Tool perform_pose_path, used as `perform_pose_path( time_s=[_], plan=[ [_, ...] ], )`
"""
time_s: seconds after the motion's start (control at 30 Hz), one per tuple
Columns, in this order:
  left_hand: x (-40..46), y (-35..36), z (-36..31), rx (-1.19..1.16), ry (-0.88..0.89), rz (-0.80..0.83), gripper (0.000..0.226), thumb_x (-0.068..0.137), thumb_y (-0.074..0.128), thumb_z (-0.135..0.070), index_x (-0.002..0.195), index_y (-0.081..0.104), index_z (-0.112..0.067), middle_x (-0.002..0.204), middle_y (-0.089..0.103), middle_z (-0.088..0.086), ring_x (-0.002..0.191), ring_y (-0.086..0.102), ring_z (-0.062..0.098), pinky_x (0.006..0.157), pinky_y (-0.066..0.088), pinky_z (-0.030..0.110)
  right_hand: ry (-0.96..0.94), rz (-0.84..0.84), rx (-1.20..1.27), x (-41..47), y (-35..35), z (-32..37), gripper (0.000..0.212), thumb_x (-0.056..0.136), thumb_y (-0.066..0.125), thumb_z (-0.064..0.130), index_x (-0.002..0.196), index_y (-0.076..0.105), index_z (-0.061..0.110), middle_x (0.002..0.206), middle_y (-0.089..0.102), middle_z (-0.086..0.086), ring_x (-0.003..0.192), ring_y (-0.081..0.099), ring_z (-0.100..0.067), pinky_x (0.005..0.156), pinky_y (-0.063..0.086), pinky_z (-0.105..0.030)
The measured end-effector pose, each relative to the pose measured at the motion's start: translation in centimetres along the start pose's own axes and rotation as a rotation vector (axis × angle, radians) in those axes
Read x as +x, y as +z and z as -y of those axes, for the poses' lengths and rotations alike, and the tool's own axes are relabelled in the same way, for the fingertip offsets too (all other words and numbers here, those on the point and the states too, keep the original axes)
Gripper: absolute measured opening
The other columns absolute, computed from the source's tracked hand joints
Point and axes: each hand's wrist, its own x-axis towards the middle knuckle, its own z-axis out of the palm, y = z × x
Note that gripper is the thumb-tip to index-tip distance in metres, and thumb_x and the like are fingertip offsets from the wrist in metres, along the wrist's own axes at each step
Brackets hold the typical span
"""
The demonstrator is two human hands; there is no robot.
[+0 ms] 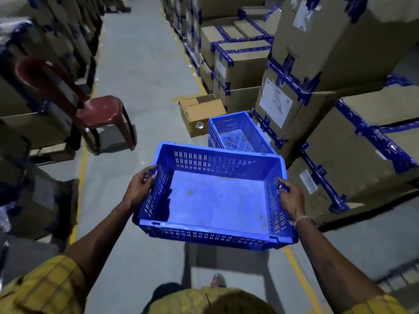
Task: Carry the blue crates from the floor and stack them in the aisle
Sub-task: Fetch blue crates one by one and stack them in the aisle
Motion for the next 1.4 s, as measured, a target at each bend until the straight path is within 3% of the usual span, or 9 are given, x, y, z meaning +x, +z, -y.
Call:
perform_pose_path(
  time_s=[0.13,0.3,0.43,0.63,0.77,0.9,1.17,1.3,1.4],
  plan=[
    [9.7,0.1,-1.3,-0.021,0.004,0.044,0.034,0.104,0.050,-0.011,0.133,0.061,-0.027,0.103,0.072,0.005,0.066,0.063,0.005,0.061,0.054,0.020,0.032,-0.059,0.049,5.4,2.0,3.4,0.043,0.101,0.043,0.003,0.136,0.060,0.021,0.119,0.065,-0.005,0.070,0.058,-0.024,0.054,0.042,-0.028],
    [22.8,1.0,-2.0,-0.034,0.044,0.157,0.035,0.105,0.047,-0.007,0.127,0.060,-0.030,0.094,0.069,-0.001,0.058,0.057,-0.001,0.058,0.050,0.016,0.083,-0.154,0.071,11.7,6.0,5.9,0.041,0.101,0.044,0.005,0.133,0.062,0.023,0.127,0.064,-0.007,0.090,0.065,-0.026,0.063,0.047,-0.030],
    [33.7,1.8,-2.5,-0.040,0.090,0.276,0.035,0.106,0.046,-0.009,0.123,0.061,-0.035,0.095,0.068,-0.006,0.061,0.059,0.000,0.061,0.050,0.020,0.156,-0.272,0.082,15.4,9.7,8.2,0.042,0.101,0.044,0.004,0.135,0.061,0.021,0.123,0.065,-0.005,0.087,0.066,-0.029,0.059,0.050,-0.033],
    [47.9,3.1,-5.5,-0.024,0.146,0.453,0.030,0.107,0.046,-0.010,0.130,0.058,-0.024,0.101,0.068,-0.004,0.059,0.060,-0.005,0.064,0.050,0.024,0.237,-0.469,0.163,19.4,13.9,11.6,0.040,0.101,0.046,0.004,0.132,0.064,0.022,0.127,0.064,-0.005,0.098,0.064,-0.024,0.075,0.049,-0.030],
    [55.4,5.9,-7.7,-0.016,0.183,0.550,0.030,0.107,0.046,-0.008,0.131,0.060,-0.019,0.106,0.069,0.005,0.074,0.065,0.006,0.065,0.054,0.019,0.276,-0.591,0.242,22.0,15.7,12.6,0.044,0.098,0.047,0.003,0.130,0.066,0.024,0.127,0.065,0.000,0.106,0.066,-0.025,0.088,0.055,-0.039],
    [62.4,10.2,-9.3,0.013,0.243,0.661,0.029,0.106,0.049,-0.012,0.129,0.062,-0.025,0.112,0.068,0.011,0.081,0.062,0.020,0.076,0.053,0.039,0.305,-0.673,0.281,25.4,16.7,12.1,0.042,0.096,0.048,0.002,0.128,0.066,0.025,0.121,0.065,0.006,0.111,0.065,-0.021,0.096,0.053,-0.040],
    [71.6,20.6,-12.1,0.052,0.260,0.768,0.038,0.106,0.045,-0.005,0.140,0.052,-0.022,0.099,0.063,0.007,0.069,0.058,0.008,0.061,0.050,0.023,0.296,-0.683,0.175,33.8,17.1,6.4,0.064,0.094,0.056,0.010,0.141,0.046,0.053,0.143,0.055,0.013,0.127,0.058,-0.015,0.102,0.051,-0.050],
    [75.5,25.8,-11.9,0.043,0.236,0.811,0.043,0.105,0.045,-0.001,0.135,0.056,-0.029,0.101,0.071,-0.015,0.066,0.062,-0.004,0.061,0.052,0.018,0.290,-0.760,0.138,37.2,17.5,6.0,0.073,0.091,0.054,0.006,0.145,0.037,0.053,0.143,0.054,0.008,0.125,0.059,-0.020,0.100,0.052,-0.050],
    [78.5,29.3,-10.5,0.063,0.214,0.846,0.045,0.105,0.045,-0.002,0.146,0.050,-0.019,0.111,0.066,-0.002,0.065,0.060,-0.006,0.062,0.052,0.016,0.301,-0.814,0.159,39.6,18.3,5.5,0.070,0.091,0.055,0.007,0.139,0.040,0.056,0.141,0.056,0.011,0.124,0.059,-0.019,0.101,0.051,-0.049]
  ],
)
